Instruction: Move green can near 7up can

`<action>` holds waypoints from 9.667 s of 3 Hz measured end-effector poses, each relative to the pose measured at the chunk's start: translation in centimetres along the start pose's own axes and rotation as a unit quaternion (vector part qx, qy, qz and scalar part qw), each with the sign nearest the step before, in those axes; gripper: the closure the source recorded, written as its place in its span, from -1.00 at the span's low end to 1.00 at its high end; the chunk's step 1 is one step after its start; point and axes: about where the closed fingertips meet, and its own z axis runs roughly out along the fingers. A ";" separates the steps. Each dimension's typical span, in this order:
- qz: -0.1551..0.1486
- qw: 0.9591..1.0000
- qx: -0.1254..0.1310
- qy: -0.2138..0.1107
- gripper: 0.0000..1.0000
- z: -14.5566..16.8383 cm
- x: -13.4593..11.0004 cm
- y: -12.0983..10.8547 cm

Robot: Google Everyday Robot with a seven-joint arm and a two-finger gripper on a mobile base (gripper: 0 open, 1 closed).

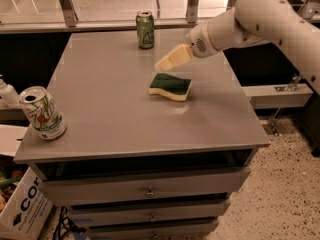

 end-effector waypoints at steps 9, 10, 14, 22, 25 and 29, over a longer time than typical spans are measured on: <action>0.092 0.982 0.132 -0.095 0.28 18.0 -8.3 -13.4; 0.105 0.981 0.109 -0.118 0.78 15.1 -7.8 -12.9; 0.003 0.960 -0.219 -0.173 1.00 2.9 -7.3 5.0; -0.222 0.889 -0.390 -0.094 1.00 5.7 -0.9 28.9; -0.230 0.902 -0.341 -0.132 1.00 8.4 -4.7 33.0; -0.242 0.923 -0.281 -0.105 1.00 11.6 -4.2 31.1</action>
Offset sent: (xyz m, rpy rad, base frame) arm 0.1423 0.0750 -0.0340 0.2342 -0.1856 -0.0945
